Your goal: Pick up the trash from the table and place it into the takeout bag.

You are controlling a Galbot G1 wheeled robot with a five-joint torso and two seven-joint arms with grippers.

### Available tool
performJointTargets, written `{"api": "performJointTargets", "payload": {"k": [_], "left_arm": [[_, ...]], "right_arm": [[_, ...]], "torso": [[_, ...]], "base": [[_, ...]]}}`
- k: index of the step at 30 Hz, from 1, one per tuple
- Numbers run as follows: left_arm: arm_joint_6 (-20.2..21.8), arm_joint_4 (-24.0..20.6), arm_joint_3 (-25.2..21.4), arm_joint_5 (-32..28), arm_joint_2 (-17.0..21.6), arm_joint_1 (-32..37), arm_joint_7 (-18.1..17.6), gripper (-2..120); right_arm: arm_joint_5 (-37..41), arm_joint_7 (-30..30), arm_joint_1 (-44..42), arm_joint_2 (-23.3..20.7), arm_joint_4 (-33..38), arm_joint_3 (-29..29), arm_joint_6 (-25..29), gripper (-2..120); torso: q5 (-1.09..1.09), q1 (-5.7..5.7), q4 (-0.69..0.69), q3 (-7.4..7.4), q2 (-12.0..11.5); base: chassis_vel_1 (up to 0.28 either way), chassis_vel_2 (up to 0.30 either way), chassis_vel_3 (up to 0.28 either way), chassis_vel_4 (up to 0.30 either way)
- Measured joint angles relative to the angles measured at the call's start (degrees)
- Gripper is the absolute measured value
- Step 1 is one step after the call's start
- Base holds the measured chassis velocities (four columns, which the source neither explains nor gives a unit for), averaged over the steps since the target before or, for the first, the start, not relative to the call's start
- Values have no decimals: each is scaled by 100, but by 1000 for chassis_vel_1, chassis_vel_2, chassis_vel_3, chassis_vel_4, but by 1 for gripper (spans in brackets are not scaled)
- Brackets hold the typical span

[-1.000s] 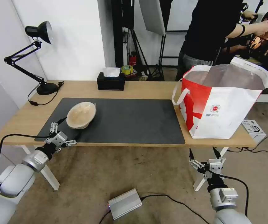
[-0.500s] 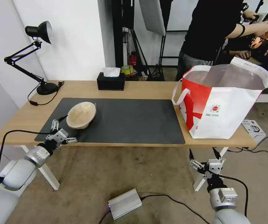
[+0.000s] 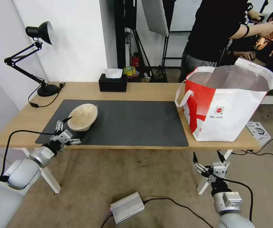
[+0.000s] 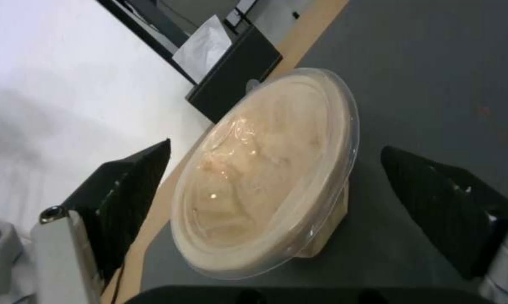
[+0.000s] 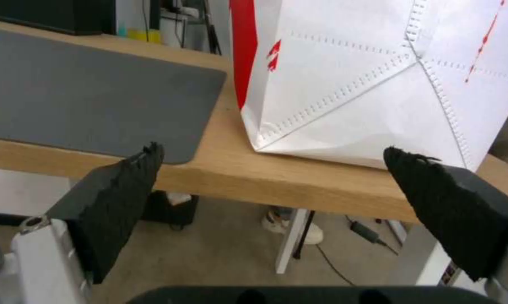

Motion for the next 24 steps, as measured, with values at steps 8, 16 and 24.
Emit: {"api": "performJointTargets", "payload": {"k": [8, 16, 24], "left_arm": [[-1, 94, 57, 2, 21, -87, 13, 100], [-37, 300, 155, 8, 27, -237, 40, 100], [-81, 487, 278, 13, 25, -384, 53, 100]], "right_arm": [[-13, 7, 1, 11, -27, -10, 5, 100], [-19, 12, 6, 17, -53, -9, 9, 100], [-27, 17, 19, 34, -88, -1, 14, 100]], "torso": [[0, 0, 0, 0, 0], [0, 0, 0, 0, 0], [0, 0, 0, 0, 0]], "base": [[0, 0, 0, 0], [0, 0, 0, 0], [0, 0, 0, 0]]}}
